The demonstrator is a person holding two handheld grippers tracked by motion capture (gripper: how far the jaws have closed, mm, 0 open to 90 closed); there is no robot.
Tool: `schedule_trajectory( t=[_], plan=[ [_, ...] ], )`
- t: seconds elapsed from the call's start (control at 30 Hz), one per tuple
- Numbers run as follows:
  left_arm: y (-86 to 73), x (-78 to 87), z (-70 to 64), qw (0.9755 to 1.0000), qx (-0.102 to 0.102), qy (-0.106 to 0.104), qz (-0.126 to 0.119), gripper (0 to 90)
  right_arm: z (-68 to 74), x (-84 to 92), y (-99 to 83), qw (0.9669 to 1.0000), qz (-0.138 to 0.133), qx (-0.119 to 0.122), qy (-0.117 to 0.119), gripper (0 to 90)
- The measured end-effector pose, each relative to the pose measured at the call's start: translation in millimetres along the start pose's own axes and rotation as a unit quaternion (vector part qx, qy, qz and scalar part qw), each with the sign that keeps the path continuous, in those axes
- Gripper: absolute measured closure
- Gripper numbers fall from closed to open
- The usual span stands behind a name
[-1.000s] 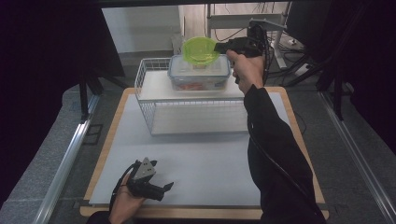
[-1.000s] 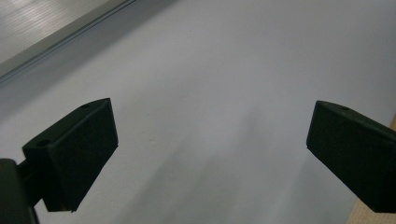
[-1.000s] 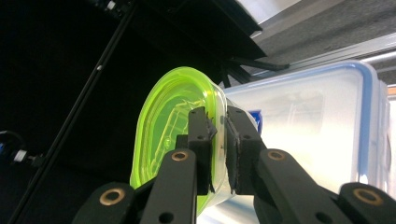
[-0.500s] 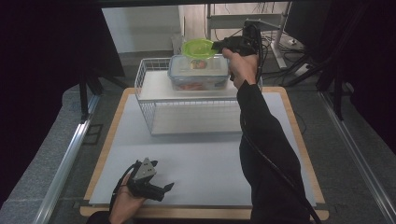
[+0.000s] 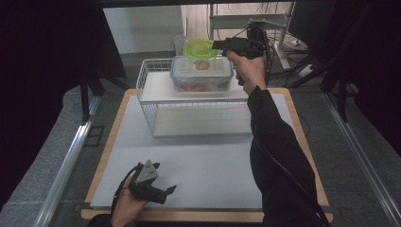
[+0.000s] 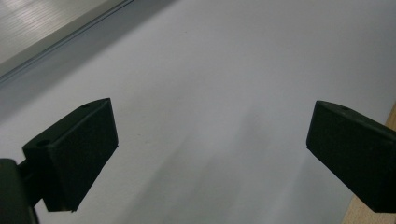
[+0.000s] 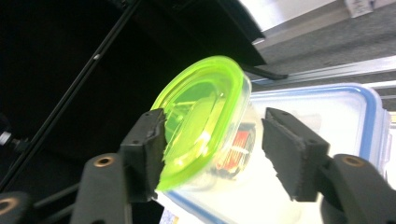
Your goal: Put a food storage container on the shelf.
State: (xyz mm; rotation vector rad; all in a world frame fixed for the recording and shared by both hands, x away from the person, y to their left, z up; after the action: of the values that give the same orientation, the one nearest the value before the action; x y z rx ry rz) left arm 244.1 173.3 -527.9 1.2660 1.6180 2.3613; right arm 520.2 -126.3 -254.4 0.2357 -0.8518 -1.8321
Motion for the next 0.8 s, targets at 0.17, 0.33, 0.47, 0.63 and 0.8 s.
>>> schedule_trajectory(
  t=[0.17,0.33,0.47,0.63,0.8],
  plan=[
    [0.0,-0.5,-0.6,1.0000,-0.001,0.000,0.002,2.0,3.2,15.5,-7.1,0.9984,0.014,0.055,-0.003,28.6],
    [0.1,-0.3,-1.0,1.0000,-0.002,0.000,0.002,2.0,4.2,27.4,-17.3,0.9953,0.023,0.093,-0.014,23.0],
    [0.1,-0.5,-0.9,1.0000,-0.004,0.000,0.002,2.0,3.0,33.3,-25.0,0.9933,0.030,0.111,-0.016,21.0],
    [0.3,-0.5,-1.1,1.0000,-0.003,-0.001,0.004,2.1,-2.6,45.0,-42.5,0.9897,0.039,0.136,-0.020,18.6],
    [0.6,-0.5,-1.4,1.0000,-0.002,-0.003,0.005,2.2,-5.4,54.7,-60.8,0.9861,0.053,0.156,-0.022,16.4]
  ],
)
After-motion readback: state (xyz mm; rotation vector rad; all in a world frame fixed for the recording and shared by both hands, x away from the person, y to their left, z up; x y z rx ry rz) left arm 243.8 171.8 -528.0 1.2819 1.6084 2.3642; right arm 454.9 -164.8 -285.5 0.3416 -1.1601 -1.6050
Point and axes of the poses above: each handheld gripper's, and its own axes: x roughly backward along the jaws, y roughly out of its top, z roughly to its left, the point moved 1 cm from there along -x, roughly forward along the jaws, and after that the axes turned 11 degrees about y, right-handed, at the moved point
